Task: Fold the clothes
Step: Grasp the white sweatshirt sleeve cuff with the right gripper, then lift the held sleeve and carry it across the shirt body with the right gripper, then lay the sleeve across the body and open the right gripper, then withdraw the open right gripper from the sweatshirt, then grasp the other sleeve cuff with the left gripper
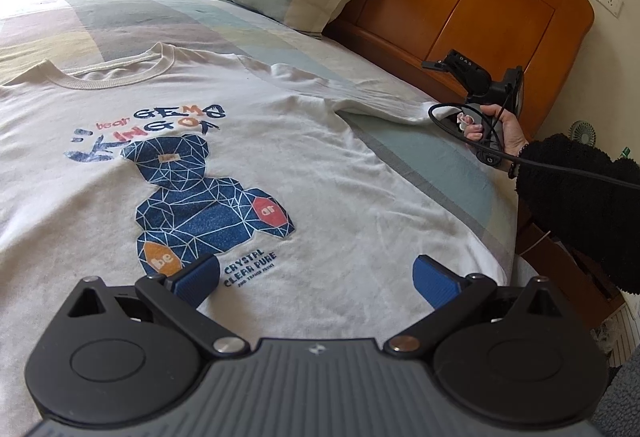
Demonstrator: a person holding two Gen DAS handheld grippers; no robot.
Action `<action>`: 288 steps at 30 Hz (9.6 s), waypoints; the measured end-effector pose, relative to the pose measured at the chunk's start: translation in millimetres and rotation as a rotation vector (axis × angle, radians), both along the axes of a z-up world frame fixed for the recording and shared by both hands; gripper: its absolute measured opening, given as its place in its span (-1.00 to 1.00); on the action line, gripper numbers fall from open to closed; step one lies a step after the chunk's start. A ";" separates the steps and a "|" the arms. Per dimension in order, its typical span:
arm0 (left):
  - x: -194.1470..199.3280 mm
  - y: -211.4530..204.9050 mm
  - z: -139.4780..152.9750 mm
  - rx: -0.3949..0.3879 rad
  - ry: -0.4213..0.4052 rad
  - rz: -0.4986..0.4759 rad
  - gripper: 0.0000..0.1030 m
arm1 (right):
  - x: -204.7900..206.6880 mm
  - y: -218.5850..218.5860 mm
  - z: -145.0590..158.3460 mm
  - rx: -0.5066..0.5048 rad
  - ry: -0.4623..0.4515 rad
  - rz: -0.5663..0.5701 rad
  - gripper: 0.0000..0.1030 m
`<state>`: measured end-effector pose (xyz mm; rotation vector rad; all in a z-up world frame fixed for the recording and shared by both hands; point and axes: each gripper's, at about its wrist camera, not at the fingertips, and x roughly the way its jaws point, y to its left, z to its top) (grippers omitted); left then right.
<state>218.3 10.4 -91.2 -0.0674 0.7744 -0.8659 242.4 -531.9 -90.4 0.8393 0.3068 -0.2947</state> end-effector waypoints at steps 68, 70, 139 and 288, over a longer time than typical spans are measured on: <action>-61.2 54.8 71.0 0.390 -0.008 -0.044 0.98 | 110.5 334.4 115.2 -0.155 -0.071 0.608 1.00; -60.2 55.3 71.3 0.415 -0.005 -0.046 0.98 | 113.7 341.4 114.7 -0.155 -0.059 0.628 1.00; -60.6 91.3 53.4 0.421 0.060 0.012 0.98 | 112.0 476.6 54.4 -0.267 0.186 0.960 1.00; 192.5 144.8 -27.4 -0.465 0.354 0.854 0.59 | -49.5 303.3 -5.9 -0.103 0.014 0.964 1.00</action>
